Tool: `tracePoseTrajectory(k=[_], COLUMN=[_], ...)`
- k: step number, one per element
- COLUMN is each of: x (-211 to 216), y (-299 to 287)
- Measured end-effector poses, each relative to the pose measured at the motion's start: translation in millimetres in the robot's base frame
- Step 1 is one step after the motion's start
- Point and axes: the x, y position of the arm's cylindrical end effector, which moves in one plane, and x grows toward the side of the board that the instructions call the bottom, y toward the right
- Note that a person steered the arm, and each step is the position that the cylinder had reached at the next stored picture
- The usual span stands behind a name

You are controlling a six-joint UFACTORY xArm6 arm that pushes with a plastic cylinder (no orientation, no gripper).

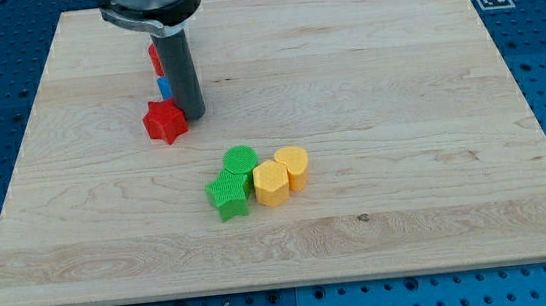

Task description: Slide the blue triangle slightly left

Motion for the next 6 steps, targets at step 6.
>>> tracePoseTrajectory(k=[6], x=[-23.3], y=[15.8])
